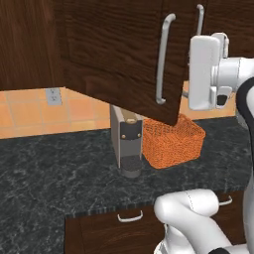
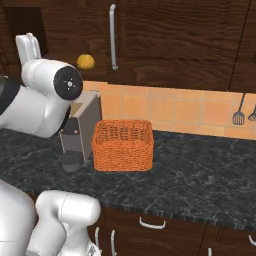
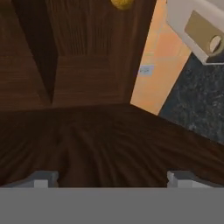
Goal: Open the cabinet, pick up the bread from the cabinet and place it in the basket. Then move the basket to the dining counter.
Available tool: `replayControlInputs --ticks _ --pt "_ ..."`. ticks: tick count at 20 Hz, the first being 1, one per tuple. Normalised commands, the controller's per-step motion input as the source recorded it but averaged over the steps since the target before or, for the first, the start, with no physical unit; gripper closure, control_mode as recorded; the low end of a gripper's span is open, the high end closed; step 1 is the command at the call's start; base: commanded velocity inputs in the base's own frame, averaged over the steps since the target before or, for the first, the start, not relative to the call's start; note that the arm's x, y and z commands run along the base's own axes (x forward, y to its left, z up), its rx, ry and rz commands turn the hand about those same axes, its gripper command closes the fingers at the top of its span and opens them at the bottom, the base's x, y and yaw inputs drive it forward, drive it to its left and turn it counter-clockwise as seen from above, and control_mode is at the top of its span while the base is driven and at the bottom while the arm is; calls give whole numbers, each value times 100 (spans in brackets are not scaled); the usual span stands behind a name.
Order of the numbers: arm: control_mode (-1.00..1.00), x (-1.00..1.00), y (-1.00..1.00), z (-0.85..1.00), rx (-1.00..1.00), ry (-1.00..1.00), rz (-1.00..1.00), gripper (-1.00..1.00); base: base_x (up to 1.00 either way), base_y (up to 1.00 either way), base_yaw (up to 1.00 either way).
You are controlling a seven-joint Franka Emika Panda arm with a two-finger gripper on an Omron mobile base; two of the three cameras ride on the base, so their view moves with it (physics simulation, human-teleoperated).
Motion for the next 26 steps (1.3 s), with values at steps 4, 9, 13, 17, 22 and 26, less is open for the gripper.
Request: replayControlInputs --ticks 4,9,13,17,22,26 --pt "-100 -21 92 0 10 7 43 -100 0 0 0" --pt "-100 -18 100 0 5 8 39 -100 0 0 0" --pt "-100 -11 100 -4 0 -1 17 -100 0 0 0" --pt "-100 0 100 -37 0 -5 0 -100 0 0 0" --pt "-100 -1 71 -9 -10 -16 -5 -100 0 0 0" --pt "-100 -9 -26 2 -19 -18 -12 -100 0 0 0"
